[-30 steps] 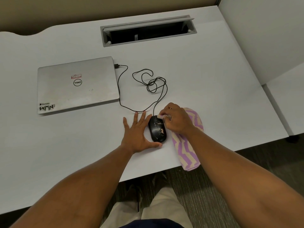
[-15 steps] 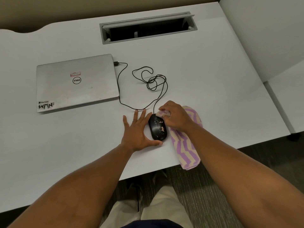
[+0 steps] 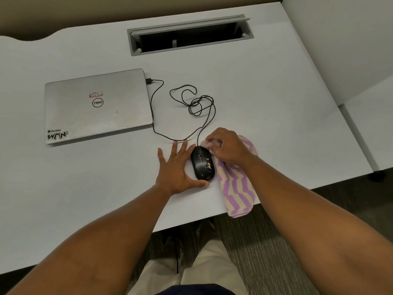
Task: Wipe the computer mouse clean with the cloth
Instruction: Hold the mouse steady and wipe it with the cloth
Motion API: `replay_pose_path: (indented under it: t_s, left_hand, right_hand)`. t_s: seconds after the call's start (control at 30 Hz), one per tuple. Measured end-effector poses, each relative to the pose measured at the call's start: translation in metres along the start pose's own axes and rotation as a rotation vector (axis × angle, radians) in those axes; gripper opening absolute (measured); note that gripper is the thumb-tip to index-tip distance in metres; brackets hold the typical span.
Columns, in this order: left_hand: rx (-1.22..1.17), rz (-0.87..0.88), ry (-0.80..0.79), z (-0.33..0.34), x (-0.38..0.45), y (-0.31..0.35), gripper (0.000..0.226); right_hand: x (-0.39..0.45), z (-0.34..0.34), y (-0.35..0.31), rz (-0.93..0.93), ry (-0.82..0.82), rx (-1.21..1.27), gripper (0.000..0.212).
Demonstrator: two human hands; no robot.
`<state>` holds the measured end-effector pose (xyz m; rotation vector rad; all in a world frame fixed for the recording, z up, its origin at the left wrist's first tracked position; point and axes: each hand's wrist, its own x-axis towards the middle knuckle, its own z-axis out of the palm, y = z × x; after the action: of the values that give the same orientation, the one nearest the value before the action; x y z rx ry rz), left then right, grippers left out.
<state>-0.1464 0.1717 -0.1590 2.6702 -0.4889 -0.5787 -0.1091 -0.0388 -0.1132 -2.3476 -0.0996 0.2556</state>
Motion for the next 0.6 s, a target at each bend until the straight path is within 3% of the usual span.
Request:
replay_pose_path:
  t_s: [0.23, 0.43, 0.6]
  left_hand:
    - [-0.013, 0.004, 0.008, 0.001, 0.001, -0.002, 0.134]
    - [-0.03, 0.004, 0.013, 0.0, 0.0, -0.001, 0.135]
    - [-0.037, 0.001, 0.005, -0.001, 0.0, 0.0, 0.135]
  right_hand:
    - [0.01, 0.003, -0.011, 0.02, -0.1, -0.014, 0.022]
    - [0.017, -0.011, -0.015, 0.099, -0.339, -0.04, 0.021]
    - [0.023, -0.009, -0.016, 0.096, -0.319, -0.182, 0.024]
